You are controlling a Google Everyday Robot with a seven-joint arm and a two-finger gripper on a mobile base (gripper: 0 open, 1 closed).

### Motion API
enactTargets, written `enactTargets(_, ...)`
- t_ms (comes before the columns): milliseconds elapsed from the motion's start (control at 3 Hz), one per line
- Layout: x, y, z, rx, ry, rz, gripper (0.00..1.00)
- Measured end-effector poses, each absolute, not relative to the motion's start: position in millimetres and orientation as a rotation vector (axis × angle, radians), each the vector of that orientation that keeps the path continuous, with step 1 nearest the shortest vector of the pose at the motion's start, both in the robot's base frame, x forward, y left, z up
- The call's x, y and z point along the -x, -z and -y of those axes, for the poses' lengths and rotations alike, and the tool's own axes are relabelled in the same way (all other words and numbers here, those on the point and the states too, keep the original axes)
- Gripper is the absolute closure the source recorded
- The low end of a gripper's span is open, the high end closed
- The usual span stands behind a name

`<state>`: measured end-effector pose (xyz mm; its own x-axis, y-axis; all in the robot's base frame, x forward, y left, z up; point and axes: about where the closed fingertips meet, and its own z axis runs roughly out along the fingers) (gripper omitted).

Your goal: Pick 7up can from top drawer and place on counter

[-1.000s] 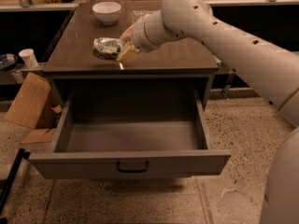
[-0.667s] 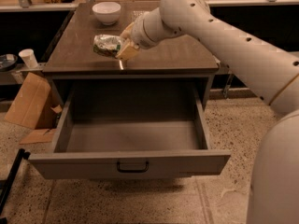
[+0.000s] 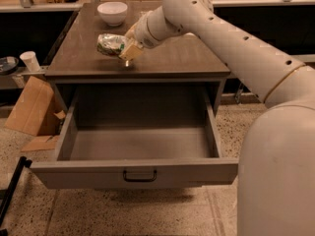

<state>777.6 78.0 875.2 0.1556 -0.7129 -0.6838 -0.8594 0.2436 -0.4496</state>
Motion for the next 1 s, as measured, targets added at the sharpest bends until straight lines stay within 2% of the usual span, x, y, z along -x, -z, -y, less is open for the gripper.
enactTargets(667, -777.6, -875.1, -78.0, 1.505, -0.199, -1.591, 0.04)
enactTargets(1000, -777.5, -875.1, -78.1, 1.505, -0.199, -1.591, 0.0)
